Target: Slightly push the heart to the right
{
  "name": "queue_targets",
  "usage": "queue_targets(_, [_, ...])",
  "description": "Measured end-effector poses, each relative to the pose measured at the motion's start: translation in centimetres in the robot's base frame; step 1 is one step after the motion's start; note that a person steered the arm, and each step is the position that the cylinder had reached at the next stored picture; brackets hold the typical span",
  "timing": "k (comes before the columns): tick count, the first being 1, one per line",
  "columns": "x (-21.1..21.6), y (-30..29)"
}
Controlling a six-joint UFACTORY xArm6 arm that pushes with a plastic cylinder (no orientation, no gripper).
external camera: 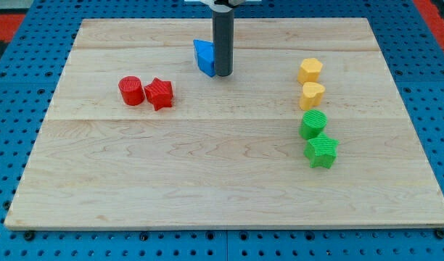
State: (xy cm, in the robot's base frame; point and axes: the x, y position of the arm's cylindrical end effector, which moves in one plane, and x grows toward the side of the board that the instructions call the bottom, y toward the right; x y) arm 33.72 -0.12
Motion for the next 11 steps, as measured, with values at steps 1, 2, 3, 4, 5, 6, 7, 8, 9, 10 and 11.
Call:
queue_targets(1, [0.0,-0.1])
queue_targets(2, [0.0,0.0])
queue_targets(3, [0.6,1.6])
queue_targets(4, [4.4,3.7])
queue_targets(5, [4.9,9.5])
queue_targets(6, [4.9,10.4])
queue_targets(7, [3.9,13.5])
queue_targets(8, [3.9,13.4])
queue_targets(9, [3.9,14.4])
queue_targets(10, [3.0,14.9])
queue_targets(11, [2.3,16.8])
